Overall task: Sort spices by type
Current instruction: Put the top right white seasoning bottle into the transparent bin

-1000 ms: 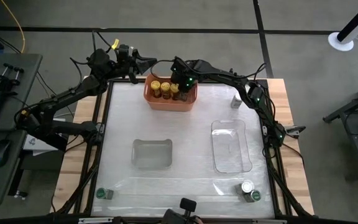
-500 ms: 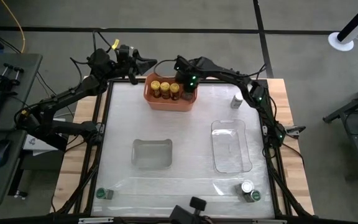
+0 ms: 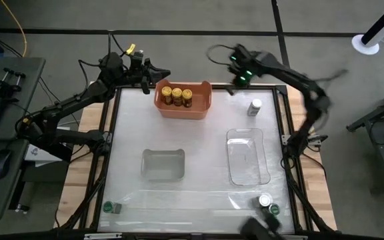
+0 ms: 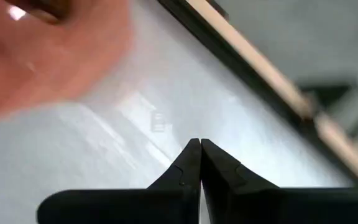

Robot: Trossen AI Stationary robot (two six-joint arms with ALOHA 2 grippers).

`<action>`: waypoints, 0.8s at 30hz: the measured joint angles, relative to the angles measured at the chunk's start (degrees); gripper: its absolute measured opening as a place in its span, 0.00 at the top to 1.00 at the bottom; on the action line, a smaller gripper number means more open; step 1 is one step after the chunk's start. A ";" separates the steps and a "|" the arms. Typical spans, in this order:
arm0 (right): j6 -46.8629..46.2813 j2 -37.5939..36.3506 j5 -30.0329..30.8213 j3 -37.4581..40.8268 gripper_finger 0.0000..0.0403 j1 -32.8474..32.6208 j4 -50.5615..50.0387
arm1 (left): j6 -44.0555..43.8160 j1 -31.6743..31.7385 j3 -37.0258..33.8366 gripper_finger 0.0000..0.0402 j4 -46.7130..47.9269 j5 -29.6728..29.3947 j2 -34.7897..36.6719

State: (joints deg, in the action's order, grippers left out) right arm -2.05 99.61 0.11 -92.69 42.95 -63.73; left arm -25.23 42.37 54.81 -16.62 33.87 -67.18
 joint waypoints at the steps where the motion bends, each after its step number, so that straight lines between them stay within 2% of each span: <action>1: -3.10 -4.22 1.25 5.29 1.00 0.35 1.35 | 0.00 0.00 0.00 1.00 0.04 0.00 0.00; 4: -13.38 -16.17 5.89 17.89 1.00 0.58 4.00 | -0.22 -0.02 0.00 1.00 0.02 0.00 0.00; 7: -21.82 -25.18 8.97 26.38 1.00 0.58 8.75 | -0.63 -0.02 0.00 1.00 0.04 -0.43 0.00; 10: -26.64 -29.70 9.32 30.74 0.98 1.56 13.52 | -0.66 -0.02 0.00 1.00 0.02 -1.52 0.00; 12: -29.22 -29.89 9.14 32.12 0.93 2.40 13.21 | -0.68 -0.02 0.00 1.00 0.04 -1.86 0.00; 16: -30.31 -27.65 8.77 33.53 0.73 3.70 13.00 | -1.54 -0.02 0.00 1.00 0.09 -1.90 0.00; 24: -32.76 -22.65 6.27 33.53 0.20 3.95 12.40 | -1.68 -0.02 0.00 1.00 0.10 -1.92 0.00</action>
State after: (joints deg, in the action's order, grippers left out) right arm -34.81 76.96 6.38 -59.16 46.90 -51.33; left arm -26.92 42.35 54.81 -16.52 31.94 -67.18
